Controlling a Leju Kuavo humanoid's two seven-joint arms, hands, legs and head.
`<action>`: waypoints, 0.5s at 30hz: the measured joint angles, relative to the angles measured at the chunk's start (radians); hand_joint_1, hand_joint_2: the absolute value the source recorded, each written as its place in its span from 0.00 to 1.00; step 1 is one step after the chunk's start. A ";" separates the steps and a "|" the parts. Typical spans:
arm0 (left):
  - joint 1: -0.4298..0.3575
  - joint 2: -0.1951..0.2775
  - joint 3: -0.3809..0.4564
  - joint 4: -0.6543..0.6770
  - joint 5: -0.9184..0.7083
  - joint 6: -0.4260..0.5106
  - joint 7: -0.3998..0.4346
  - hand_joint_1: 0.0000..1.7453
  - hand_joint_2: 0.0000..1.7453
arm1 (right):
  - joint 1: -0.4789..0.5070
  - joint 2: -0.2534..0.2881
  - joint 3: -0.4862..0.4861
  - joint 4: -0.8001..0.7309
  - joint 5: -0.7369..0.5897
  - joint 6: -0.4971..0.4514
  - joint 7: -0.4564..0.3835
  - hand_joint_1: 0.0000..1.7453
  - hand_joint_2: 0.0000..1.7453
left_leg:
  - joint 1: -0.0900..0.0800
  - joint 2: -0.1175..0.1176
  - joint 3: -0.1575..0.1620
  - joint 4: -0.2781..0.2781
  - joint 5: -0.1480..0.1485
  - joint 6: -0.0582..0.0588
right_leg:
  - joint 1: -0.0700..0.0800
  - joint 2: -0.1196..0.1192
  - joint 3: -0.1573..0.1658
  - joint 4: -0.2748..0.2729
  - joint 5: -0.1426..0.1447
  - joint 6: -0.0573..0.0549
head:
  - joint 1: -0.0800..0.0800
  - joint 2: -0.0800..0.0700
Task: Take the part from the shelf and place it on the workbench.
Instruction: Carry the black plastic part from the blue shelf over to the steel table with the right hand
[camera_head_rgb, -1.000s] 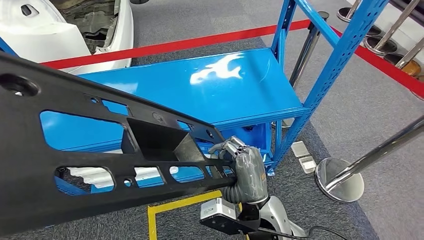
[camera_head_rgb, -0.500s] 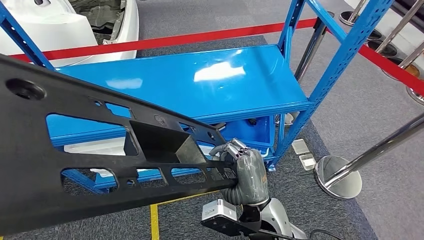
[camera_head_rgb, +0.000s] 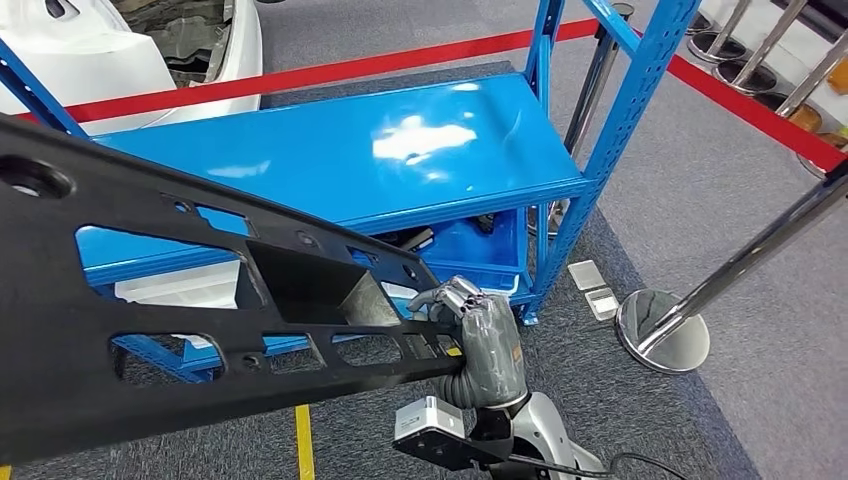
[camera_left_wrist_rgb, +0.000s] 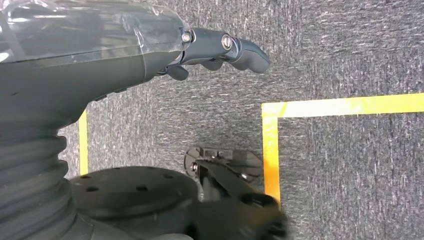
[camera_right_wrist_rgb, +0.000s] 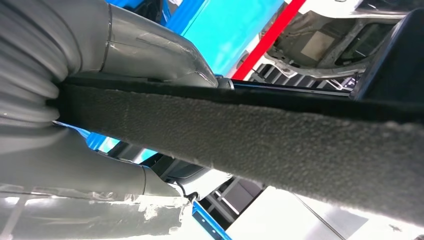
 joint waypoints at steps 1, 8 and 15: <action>-0.001 0.000 0.000 0.000 0.000 0.000 0.000 0.00 1.00 | 0.000 0.000 0.000 0.000 0.000 -0.001 -0.001 1.00 1.00 | -0.002 -0.001 0.032 -0.057 0.008 0.005 | 0.001 0.000 -0.003 0.002 0.004 0.005 | 0.000 0.000; -0.001 -0.002 0.000 0.000 0.008 0.000 0.000 0.00 1.00 | 0.005 0.004 -0.002 0.000 -0.033 -0.005 -0.010 1.00 1.00 | 0.002 0.006 0.022 -0.118 0.037 0.046 | 0.000 0.003 -0.053 0.098 -0.062 0.037 | 0.006 0.000; 0.000 -0.002 0.000 0.000 0.011 0.000 -0.007 0.00 1.00 | 0.006 0.005 -0.003 0.005 -0.072 -0.005 -0.018 1.00 1.00 | -0.005 0.007 -0.045 -0.088 0.067 0.046 | 0.001 0.004 0.034 0.097 -0.086 0.034 | 0.015 0.000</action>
